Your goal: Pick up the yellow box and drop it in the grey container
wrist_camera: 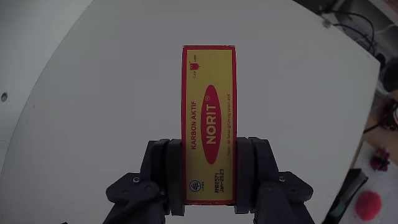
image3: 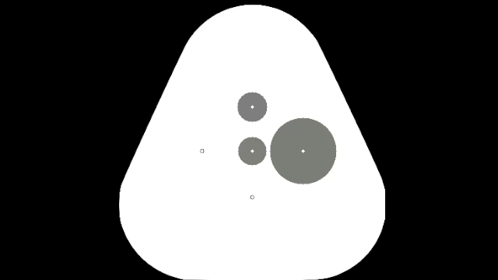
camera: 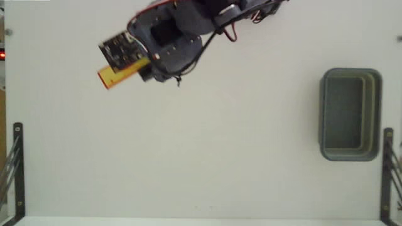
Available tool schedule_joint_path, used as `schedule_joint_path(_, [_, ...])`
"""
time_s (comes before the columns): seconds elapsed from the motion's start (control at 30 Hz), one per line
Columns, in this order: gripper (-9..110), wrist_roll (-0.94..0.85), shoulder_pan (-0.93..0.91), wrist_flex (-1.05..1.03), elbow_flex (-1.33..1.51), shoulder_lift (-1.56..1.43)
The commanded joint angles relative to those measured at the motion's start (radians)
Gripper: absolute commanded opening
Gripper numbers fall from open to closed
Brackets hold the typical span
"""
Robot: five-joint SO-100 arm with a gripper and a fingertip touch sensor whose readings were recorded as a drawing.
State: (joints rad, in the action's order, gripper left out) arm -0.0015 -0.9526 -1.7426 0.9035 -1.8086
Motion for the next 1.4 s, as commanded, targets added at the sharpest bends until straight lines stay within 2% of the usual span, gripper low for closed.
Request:
schedule_joint_path(0.0, [36,0.002,0.046,0.023,-0.021,-0.006])
schedule_joint_path(0.5, [36,0.002,0.361,0.082,0.033,0.032])
schedule_joint_path(1.37, [36,0.002,1.089,0.219,0.158,0.121])
